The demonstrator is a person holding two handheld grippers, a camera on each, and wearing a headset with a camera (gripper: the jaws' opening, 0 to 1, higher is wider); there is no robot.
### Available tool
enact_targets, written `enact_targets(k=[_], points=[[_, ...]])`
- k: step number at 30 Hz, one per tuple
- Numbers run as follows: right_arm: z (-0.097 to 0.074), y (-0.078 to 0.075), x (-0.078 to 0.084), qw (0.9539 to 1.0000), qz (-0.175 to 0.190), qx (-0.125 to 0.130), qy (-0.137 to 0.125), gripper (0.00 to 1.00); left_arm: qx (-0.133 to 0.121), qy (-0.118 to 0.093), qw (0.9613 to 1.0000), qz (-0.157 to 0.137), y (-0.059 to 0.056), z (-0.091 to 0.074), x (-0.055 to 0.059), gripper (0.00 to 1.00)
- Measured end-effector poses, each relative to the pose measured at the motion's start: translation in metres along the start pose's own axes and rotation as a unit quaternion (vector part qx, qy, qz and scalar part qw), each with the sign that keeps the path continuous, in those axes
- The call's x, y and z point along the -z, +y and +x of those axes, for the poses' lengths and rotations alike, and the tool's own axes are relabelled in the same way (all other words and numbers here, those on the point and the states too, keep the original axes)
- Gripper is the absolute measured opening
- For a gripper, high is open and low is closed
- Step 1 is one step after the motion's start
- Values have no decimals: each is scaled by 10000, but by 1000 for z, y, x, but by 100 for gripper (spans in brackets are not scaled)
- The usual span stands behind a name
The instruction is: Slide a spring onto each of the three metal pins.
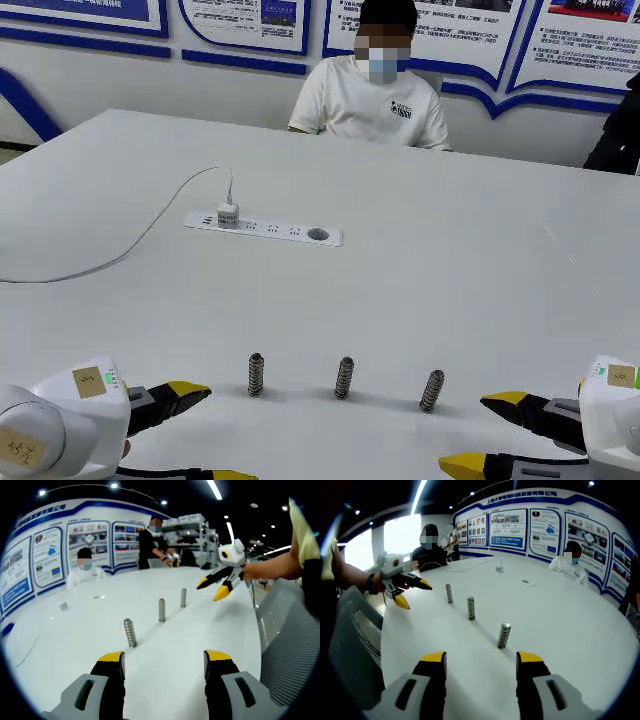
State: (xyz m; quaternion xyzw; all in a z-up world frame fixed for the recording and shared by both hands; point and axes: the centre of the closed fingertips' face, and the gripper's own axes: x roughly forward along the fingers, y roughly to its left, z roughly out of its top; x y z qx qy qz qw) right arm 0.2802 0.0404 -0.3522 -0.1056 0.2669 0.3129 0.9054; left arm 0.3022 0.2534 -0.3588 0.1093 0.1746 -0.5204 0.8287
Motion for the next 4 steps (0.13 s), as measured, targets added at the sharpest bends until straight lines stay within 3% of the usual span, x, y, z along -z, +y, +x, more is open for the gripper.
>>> enact_targets(k=[4], points=[[0,0,0,10000,5,4,-4,57,-1,1,10000,-7,0,0,0,65]])
